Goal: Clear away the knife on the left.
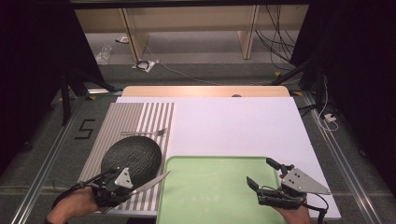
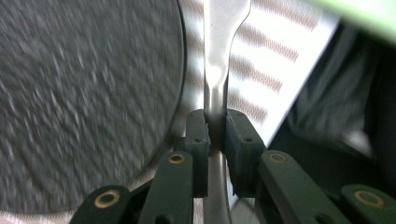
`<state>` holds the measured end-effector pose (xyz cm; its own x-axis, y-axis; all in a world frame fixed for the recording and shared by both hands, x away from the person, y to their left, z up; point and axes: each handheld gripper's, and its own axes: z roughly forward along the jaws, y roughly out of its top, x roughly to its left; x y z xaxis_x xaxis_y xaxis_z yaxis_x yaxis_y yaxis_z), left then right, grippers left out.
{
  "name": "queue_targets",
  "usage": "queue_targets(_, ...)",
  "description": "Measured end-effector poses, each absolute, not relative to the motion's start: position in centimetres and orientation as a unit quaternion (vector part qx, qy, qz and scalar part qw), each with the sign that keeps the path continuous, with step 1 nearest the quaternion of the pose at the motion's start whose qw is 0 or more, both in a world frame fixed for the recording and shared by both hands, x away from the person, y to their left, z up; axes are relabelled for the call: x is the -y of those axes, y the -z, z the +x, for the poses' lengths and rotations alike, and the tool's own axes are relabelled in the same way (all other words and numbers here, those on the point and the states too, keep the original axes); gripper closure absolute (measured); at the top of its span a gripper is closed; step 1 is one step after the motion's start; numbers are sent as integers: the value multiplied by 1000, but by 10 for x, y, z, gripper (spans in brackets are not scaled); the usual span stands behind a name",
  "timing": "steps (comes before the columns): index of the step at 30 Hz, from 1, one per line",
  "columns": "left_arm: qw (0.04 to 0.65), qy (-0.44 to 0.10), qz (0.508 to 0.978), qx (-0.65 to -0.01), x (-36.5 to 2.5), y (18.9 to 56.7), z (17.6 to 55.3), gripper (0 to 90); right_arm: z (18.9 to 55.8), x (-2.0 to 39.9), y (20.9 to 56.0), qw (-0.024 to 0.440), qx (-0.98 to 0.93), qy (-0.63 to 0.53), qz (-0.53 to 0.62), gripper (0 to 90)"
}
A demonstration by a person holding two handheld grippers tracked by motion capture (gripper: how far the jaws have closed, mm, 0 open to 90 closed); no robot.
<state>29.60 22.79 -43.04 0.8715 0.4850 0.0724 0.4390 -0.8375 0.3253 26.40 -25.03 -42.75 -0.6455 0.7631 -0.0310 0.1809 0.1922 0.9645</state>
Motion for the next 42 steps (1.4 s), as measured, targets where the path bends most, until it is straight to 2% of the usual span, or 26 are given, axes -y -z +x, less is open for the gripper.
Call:
queue_targets(8, 204, -78, 928, -302, -211, 428, 303, 800, 264, 250, 428, 267, -724, -547, 326, 127)
queue_targets(14, 214, -72, 925, -307, -200, 429, 305, 800, 264, 250, 427, 268, -723, -548, 325, 127)
queue_targets(25, 217, -64, 930, -291, -166, 420, 308, 800, 263, 251, 427, 269, -722, -548, 325, 127)
queue_targets(42, 213, -35, 952, -215, -107, 417, 297, 800, 262, 253, 425, 273, -719, -548, 328, 127)
